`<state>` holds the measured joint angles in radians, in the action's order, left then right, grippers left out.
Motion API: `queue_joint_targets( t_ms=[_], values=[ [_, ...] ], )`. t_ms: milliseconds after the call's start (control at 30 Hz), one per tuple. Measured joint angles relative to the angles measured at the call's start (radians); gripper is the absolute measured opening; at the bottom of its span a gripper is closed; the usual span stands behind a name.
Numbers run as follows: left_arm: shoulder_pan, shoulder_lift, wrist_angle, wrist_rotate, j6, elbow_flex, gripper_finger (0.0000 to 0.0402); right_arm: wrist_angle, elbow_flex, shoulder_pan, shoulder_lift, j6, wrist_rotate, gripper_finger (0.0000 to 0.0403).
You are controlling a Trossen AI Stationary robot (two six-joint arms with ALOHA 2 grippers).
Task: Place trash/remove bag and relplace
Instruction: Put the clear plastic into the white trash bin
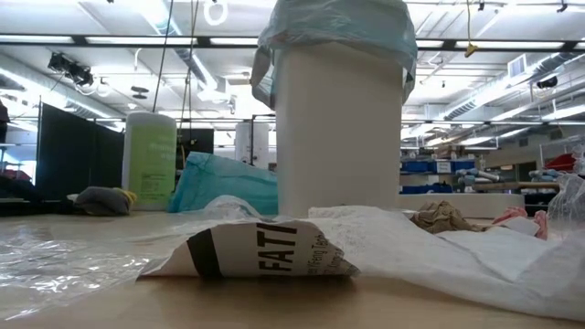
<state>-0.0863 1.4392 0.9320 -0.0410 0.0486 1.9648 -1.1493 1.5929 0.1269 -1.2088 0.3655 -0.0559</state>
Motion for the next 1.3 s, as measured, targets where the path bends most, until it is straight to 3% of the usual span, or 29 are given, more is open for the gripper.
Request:
queue_joint_targets(
  t_ms=[200,367,500,633,867,1300],
  values=[
    [0.021,-0.100,0.166,0.030,-0.103,0.009,0.0126,0.340,-0.364,0.121,0.004,0.085,0.137,0.0244],
    [0.052,-0.143,0.204,0.068,-0.154,0.009,0.0126,0.600,-0.624,0.184,0.005,0.240,0.207,0.0239],
    [0.069,-0.152,0.233,0.073,-0.155,0.009,0.0126,0.850,-0.806,0.243,0.004,0.390,0.213,0.0238],
    [0.069,-0.153,0.297,0.077,-0.153,-0.007,0.0126,1.045,-0.943,0.301,0.000,0.502,0.141,0.0238],
    [0.069,-0.168,0.292,0.095,-0.133,-0.091,0.0126,1.104,-1.033,0.365,-0.020,0.536,0.033,0.0230],
    [0.069,-0.171,0.292,0.095,-0.157,-0.155,0.0126,1.258,-1.034,0.384,-0.230,0.519,0.024,0.0227]
  ],
)
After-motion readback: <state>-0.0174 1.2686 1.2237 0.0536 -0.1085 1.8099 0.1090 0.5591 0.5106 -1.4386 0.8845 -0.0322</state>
